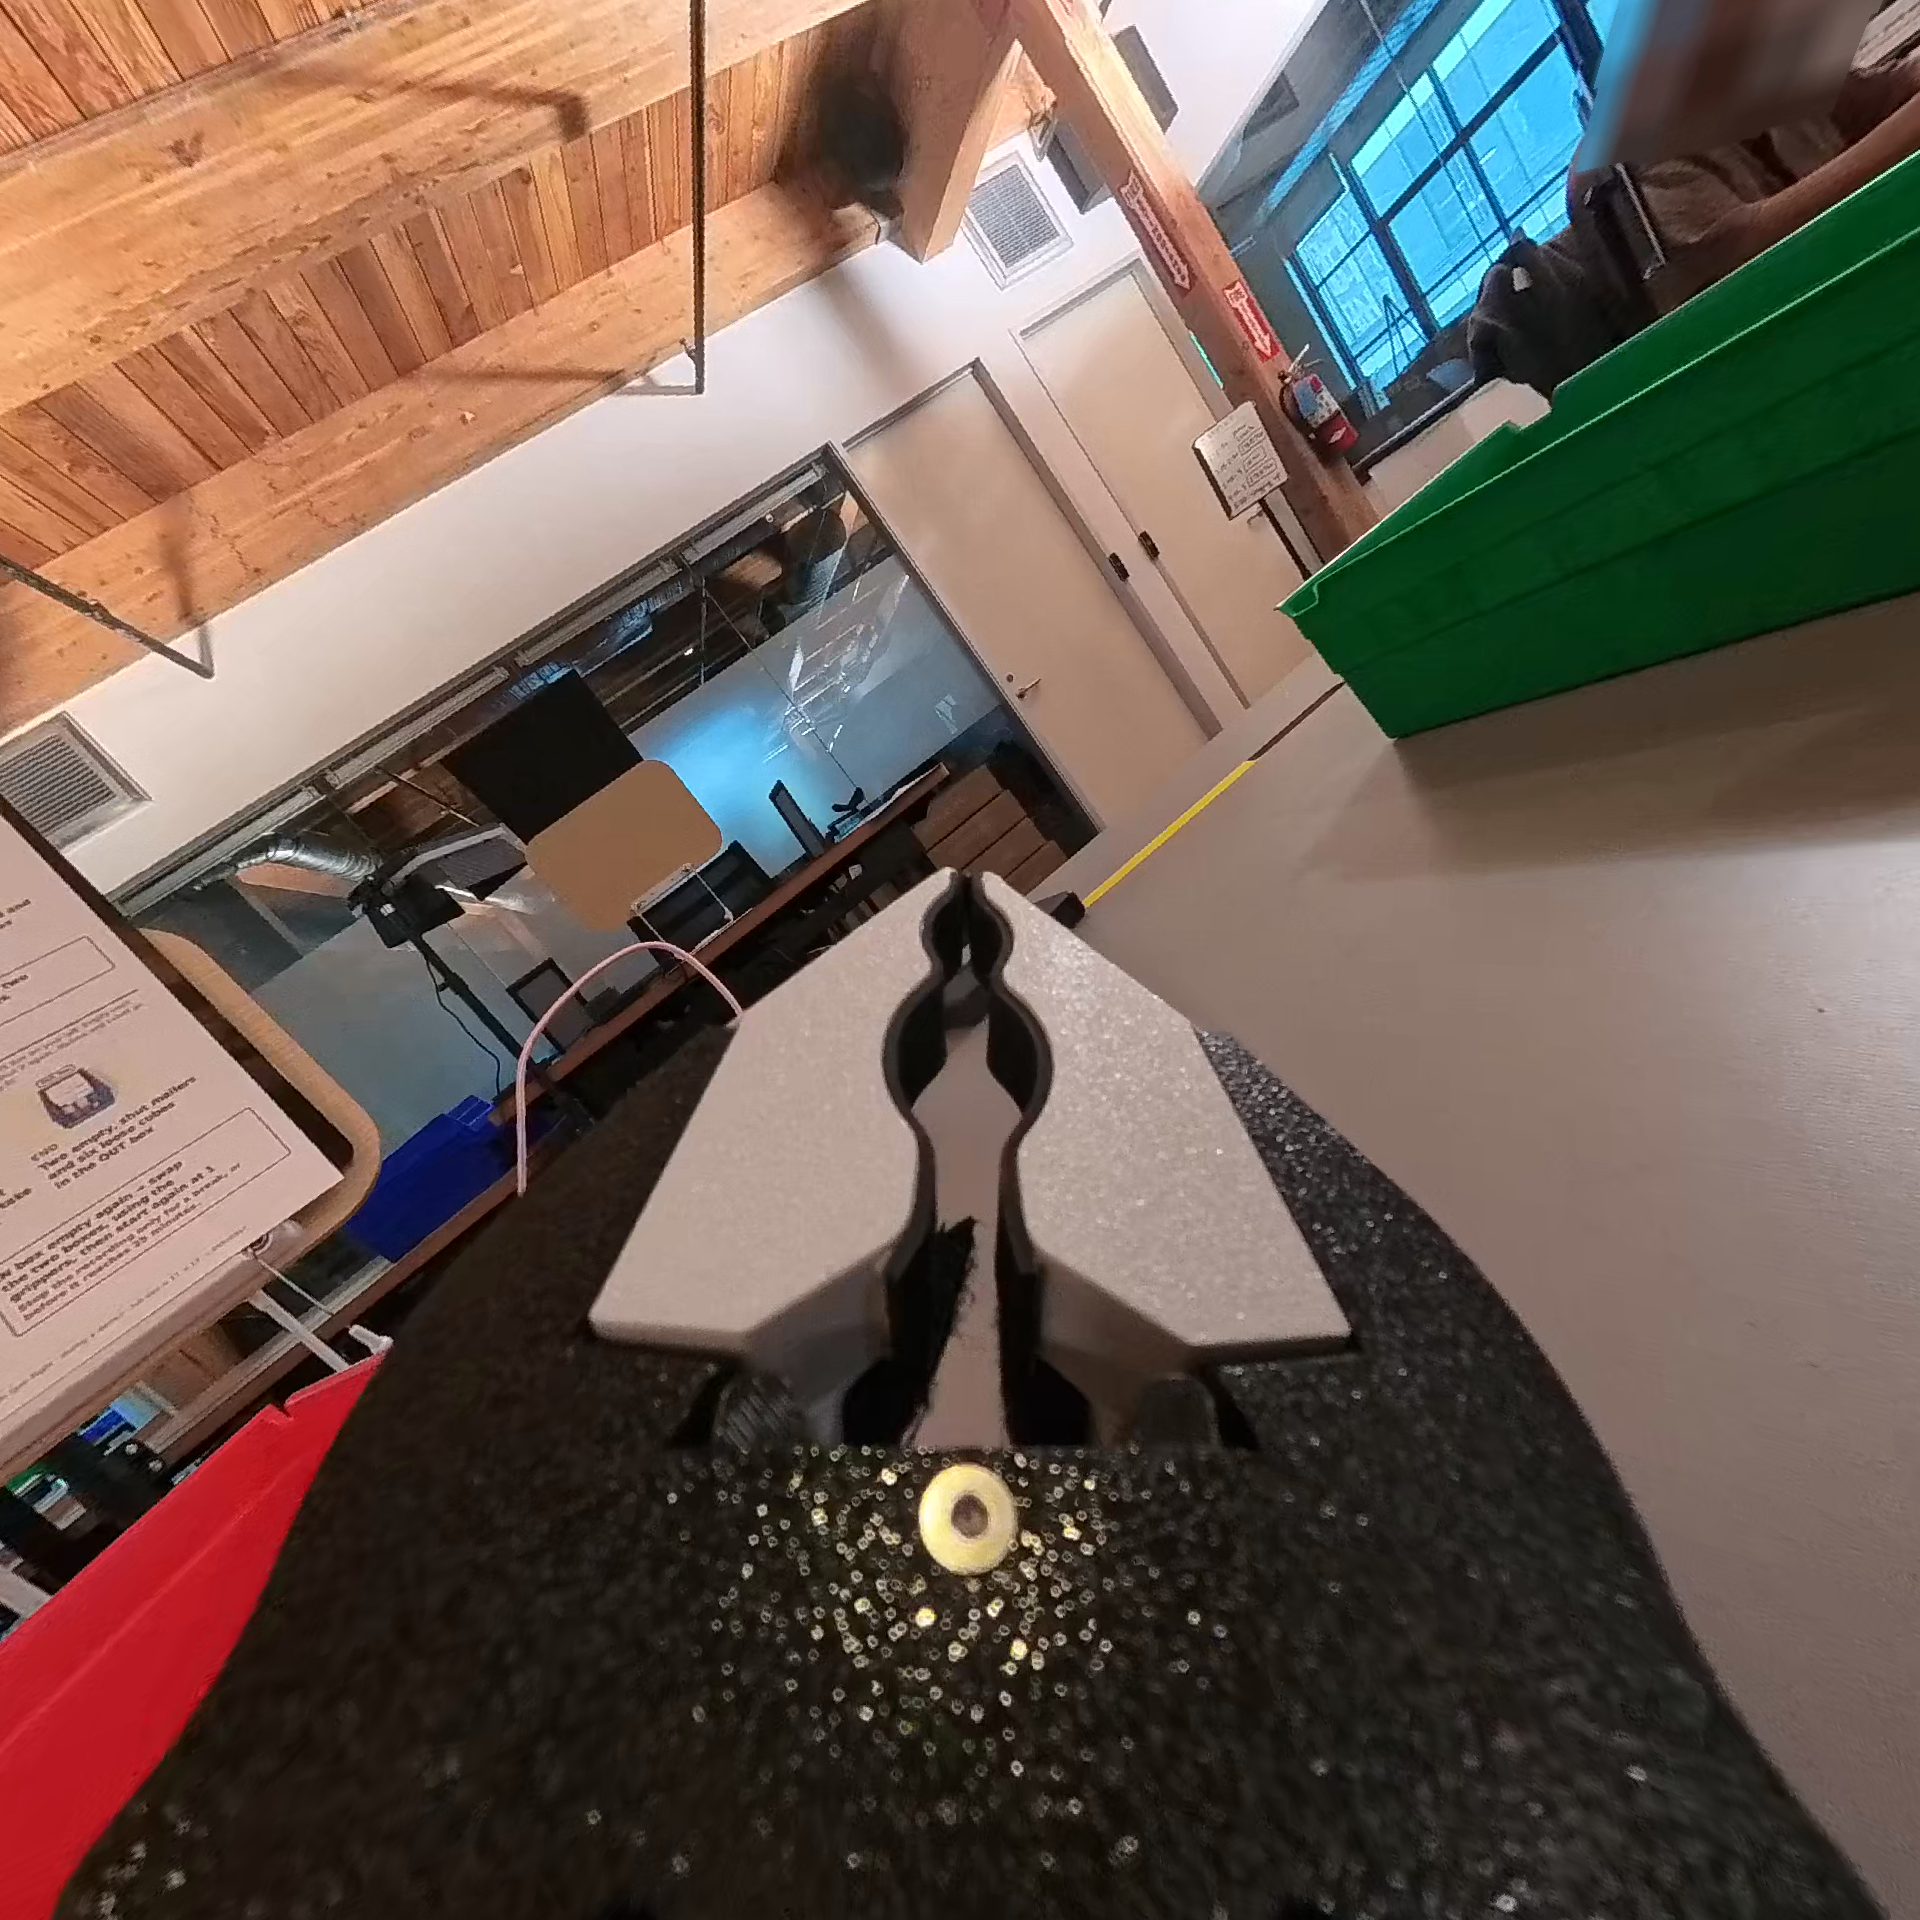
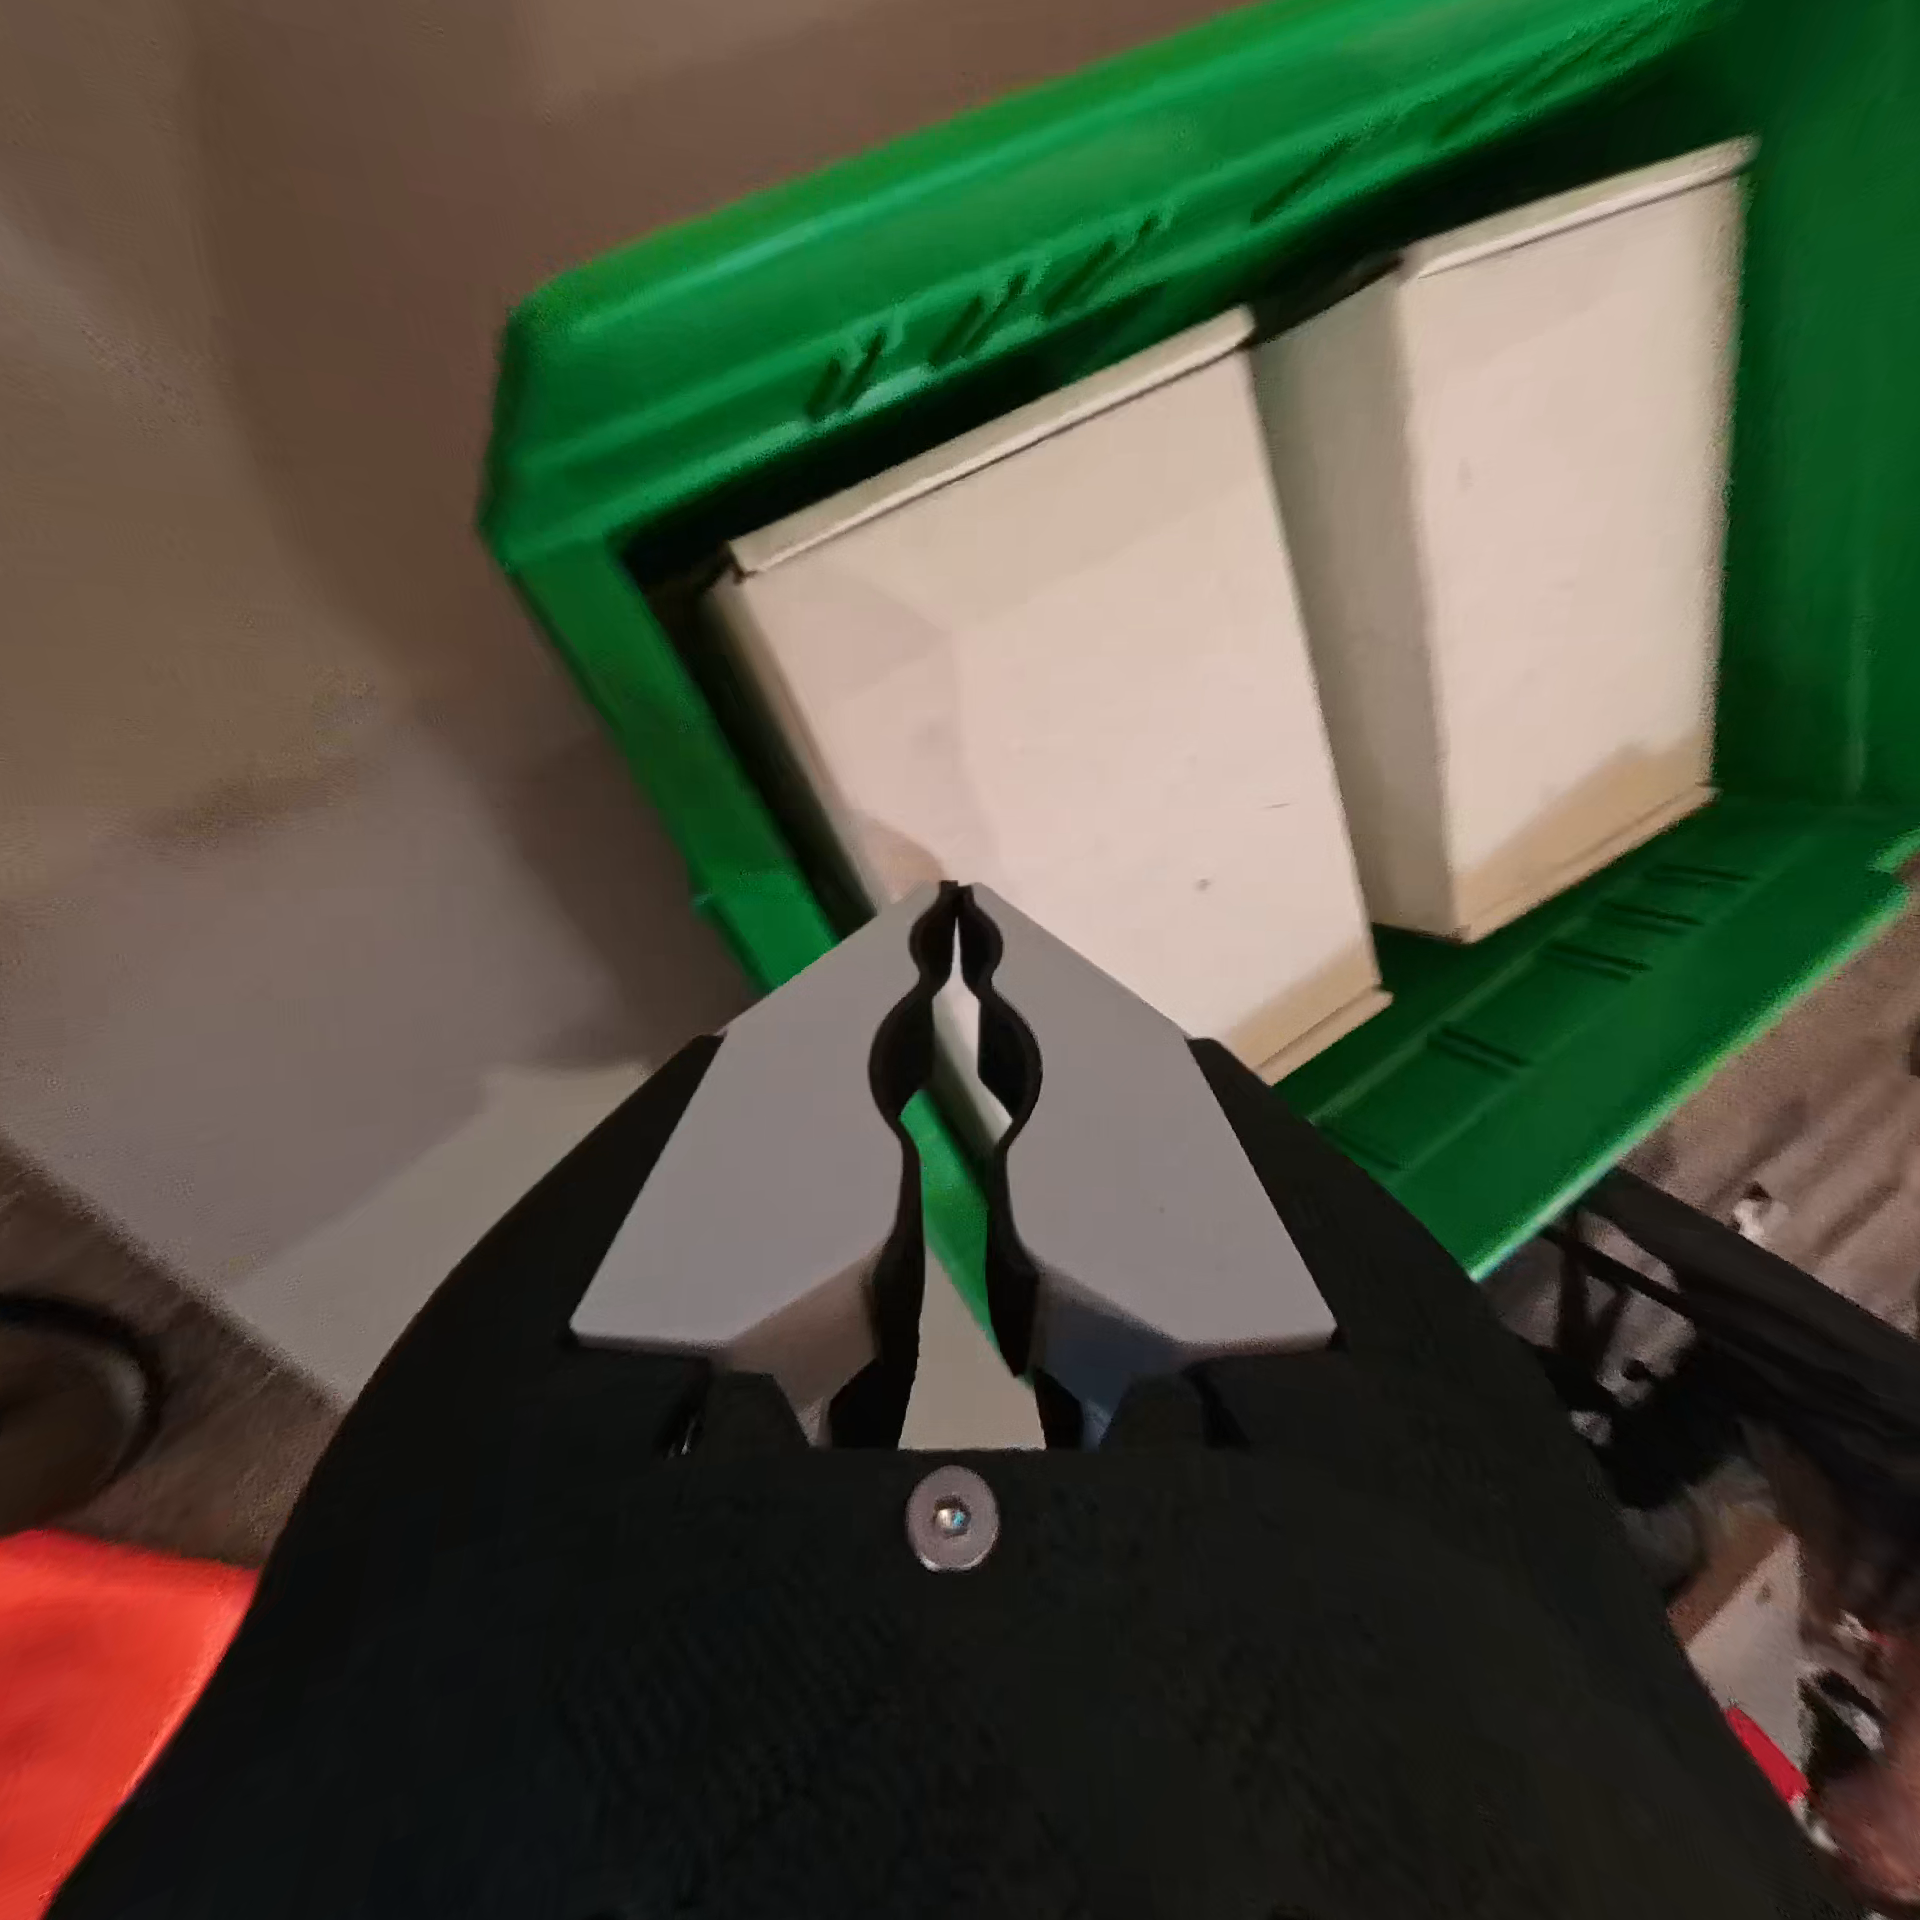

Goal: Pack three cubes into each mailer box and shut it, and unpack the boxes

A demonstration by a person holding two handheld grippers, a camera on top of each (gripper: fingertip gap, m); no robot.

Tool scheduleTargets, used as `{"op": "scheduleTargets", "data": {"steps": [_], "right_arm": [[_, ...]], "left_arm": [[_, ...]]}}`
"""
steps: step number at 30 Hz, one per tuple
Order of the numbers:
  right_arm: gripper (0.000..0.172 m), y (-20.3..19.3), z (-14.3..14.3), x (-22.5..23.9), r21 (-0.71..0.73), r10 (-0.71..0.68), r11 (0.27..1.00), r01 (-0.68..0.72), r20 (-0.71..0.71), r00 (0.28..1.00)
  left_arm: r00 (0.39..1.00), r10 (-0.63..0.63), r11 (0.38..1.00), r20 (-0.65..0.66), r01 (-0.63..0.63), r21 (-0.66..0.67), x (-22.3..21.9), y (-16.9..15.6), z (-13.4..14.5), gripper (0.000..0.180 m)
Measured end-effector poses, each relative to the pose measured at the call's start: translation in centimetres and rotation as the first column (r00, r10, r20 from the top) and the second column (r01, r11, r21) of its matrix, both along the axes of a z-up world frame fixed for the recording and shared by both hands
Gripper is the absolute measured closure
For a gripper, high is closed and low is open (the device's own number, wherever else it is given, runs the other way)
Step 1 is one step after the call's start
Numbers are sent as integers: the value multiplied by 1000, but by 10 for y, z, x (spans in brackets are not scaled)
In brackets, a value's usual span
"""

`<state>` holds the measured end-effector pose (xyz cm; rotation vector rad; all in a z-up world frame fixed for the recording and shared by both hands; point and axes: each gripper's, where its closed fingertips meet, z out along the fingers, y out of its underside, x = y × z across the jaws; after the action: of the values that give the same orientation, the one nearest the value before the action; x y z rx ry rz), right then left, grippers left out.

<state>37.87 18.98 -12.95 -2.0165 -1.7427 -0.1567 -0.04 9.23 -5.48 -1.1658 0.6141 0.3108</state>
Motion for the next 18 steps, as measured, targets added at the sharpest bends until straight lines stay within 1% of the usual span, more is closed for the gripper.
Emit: {"op": "scheduleTargets", "data": {"steps": [1,3,4,5,6,7,8,9,10,11,12,13,14,15,16,18], "right_arm": [[172,9,3,-2,51,-21,998,21,-10,1000],[172,20,5,3,122,-65,990,63,16,998],[172,21,8,1,142,-74,987,73,0,997],[167,21,16,-5,165,-74,983,83,-64,995],[160,22,30,-12,202,-74,973,108,-170,983],[152,26,49,-13,260,-87,952,164,-286,954],[143,34,67,-3,324,-118,912,251,-379,918],[134,43,80,16,369,-169,862,349,-440,882],[124,52,84,39,382,-235,811,443,-480,845],[115,59,80,62,356,-319,770,530,-505,802],[105,64,67,80,290,-401,751,593,-512,759],[97,66,51,92,212,-476,739,640,-509,718],[93,68,36,101,148,-537,720,678,-501,679],[86,70,23,105,91,-575,709,700,-500,647],[86,70,12,106,31,-608,696,718,-506,612],[105,71,9,105,-90,-644,659,747,-580,498]], "left_arm": [[1000,-1,1000,-1,1,-1,0,0,0,180],[1000,-1,1000,-7,1,15,0,-2,2,180],[1000,-18,997,-15,19,72,1,-10,11,180],[999,-37,991,-25,40,126,2,-21,21,180],[1000,-22,987,-9,23,161,-6,-31,31,180],[999,28,982,26,-32,185,-20,-39,40,180],[994,92,976,63,-103,191,-39,-47,47,180],[980,169,967,104,-185,177,-63,-54,52,173],[958,246,954,150,-267,140,-89,-61,55,163],[932,300,939,204,-325,108,-113,-68,60,152],[909,320,931,268,-355,90,-134,-77,68,142],[876,337,922,345,-381,66,-154,-85,76,122],[835,364,914,413,-406,16,-175,-90,80,102],[788,410,899,459,-433,-60,-195,-92,78,85],[737,472,875,483,-458,-156,-215,-92,70,68],[646,582,813,493,-461,-355,-247,-87,42,50]]}}
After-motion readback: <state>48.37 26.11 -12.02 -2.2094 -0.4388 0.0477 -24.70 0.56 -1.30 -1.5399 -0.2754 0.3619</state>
